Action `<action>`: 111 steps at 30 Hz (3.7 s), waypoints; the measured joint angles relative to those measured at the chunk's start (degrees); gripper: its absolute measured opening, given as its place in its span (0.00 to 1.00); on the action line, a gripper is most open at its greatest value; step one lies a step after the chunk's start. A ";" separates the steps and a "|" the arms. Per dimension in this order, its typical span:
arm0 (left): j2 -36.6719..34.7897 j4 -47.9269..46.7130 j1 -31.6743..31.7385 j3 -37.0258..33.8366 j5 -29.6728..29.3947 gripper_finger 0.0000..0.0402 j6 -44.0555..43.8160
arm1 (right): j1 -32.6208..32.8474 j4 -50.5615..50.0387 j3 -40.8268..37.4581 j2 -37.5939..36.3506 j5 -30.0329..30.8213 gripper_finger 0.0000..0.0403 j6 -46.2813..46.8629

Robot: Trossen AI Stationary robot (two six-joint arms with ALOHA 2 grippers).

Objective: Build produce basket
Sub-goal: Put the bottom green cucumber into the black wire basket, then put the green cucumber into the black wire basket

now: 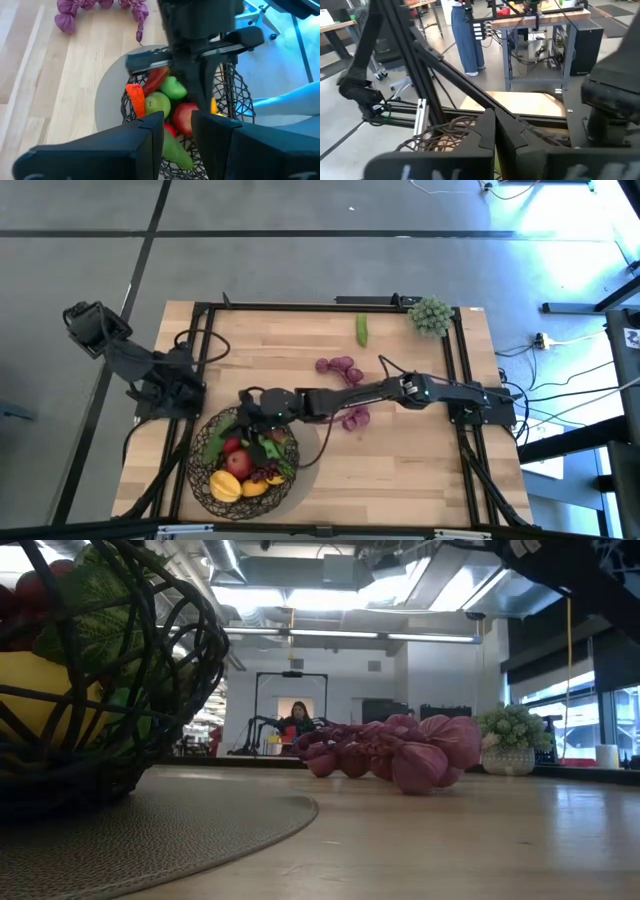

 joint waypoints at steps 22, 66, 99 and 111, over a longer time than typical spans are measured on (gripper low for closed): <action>0.83 0.00 0.02 0.00 -4.02 0.22 0.02 | 1.40 -30.56 0.11 -13.35 13.03 0.00 -2.74; 14.95 14.53 31.98 0.00 -15.30 0.22 10.59 | -35.42 -91.62 -1.07 -32.52 17.22 0.12 12.22; 14.93 15.08 51.94 0.00 -9.18 0.22 18.01 | -51.94 -91.69 -1.18 -3.72 1.14 0.50 20.70; 14.93 15.06 54.21 0.00 -9.22 0.22 17.94 | -53.41 -91.69 -1.20 0.30 2.97 0.50 20.77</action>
